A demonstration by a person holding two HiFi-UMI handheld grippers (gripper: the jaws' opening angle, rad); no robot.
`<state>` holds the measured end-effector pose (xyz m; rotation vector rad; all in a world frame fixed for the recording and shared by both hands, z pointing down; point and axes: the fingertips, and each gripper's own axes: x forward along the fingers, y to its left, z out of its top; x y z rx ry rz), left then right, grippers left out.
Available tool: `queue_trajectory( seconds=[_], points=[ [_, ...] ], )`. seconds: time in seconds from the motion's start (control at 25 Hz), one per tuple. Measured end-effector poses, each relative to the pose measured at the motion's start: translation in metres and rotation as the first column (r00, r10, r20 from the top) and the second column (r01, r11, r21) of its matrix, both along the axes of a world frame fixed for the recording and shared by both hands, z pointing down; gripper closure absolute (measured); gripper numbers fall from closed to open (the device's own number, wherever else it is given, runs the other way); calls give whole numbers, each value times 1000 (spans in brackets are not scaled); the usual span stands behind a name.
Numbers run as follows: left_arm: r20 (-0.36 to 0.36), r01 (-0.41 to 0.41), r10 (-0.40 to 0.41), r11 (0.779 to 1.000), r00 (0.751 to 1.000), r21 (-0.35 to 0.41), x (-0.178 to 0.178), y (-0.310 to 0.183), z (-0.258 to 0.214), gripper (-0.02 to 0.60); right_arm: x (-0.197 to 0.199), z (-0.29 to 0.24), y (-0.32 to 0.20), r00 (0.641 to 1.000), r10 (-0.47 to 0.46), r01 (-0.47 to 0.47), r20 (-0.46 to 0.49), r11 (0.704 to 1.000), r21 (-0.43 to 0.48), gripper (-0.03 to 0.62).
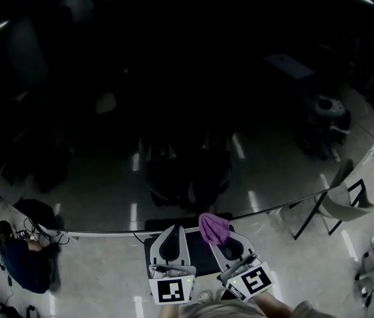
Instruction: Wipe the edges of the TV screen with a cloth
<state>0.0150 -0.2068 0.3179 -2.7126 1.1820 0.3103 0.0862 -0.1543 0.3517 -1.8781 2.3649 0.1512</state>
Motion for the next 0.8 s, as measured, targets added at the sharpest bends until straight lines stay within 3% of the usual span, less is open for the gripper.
queue_trajectory(
  seconds=[0.24,0.36,0.44,0.56,0.64,0.8],
  points=[
    [33,-91,93,994,995,-63,17,13,22,566,16,2,15,995,99,-99,13,995,11,540],
    [1,-129,129,991,992,-22,48,40,11,566,50,-6,39,993,114,-115,25,992,44,540],
    [-13,-142,142,990,990,-2,83,54,6,566,89,-7,53,990,127,-130,57,990,50,540],
    [-10,-169,169,985,986,-43,137,67,13,566,139,-4,72,985,148,-152,93,988,40,540],
    [-29,-231,229,969,973,-83,175,85,21,566,172,4,91,984,167,-169,66,985,24,540],
    [-29,-349,347,935,937,-60,285,138,32,566,282,30,143,963,271,-271,4,962,-18,540]
  ],
)
